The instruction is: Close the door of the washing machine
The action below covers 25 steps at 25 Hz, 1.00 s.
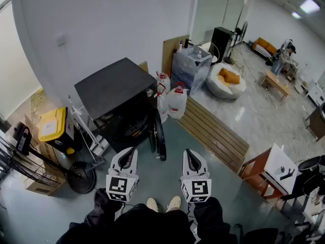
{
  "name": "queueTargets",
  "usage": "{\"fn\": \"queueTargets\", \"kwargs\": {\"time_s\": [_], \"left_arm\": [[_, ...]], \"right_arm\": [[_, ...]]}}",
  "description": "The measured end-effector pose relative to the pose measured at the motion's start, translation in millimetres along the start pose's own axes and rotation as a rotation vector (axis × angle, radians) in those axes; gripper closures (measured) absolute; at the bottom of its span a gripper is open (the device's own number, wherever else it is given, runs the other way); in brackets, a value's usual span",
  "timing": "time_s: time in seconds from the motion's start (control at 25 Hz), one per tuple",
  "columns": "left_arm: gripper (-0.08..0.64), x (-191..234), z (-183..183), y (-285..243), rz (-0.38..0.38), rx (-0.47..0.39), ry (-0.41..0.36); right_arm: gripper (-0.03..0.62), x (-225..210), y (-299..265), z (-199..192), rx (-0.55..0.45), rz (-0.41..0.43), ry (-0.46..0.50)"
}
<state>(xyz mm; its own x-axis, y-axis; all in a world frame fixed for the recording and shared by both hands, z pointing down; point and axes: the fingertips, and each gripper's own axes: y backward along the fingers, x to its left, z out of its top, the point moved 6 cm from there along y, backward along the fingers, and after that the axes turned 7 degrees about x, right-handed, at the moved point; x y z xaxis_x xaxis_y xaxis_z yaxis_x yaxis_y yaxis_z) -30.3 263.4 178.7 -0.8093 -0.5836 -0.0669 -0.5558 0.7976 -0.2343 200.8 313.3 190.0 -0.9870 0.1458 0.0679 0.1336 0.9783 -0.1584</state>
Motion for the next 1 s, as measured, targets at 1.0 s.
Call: {"fn": "queueTargets", "kwargs": {"time_s": [1.0], "left_arm": [[0.531, 25, -45, -32, 0.021, 0.095, 0.059]], "right_arm": [[0.575, 11, -44, -34, 0.093, 0.038, -0.014]]}}
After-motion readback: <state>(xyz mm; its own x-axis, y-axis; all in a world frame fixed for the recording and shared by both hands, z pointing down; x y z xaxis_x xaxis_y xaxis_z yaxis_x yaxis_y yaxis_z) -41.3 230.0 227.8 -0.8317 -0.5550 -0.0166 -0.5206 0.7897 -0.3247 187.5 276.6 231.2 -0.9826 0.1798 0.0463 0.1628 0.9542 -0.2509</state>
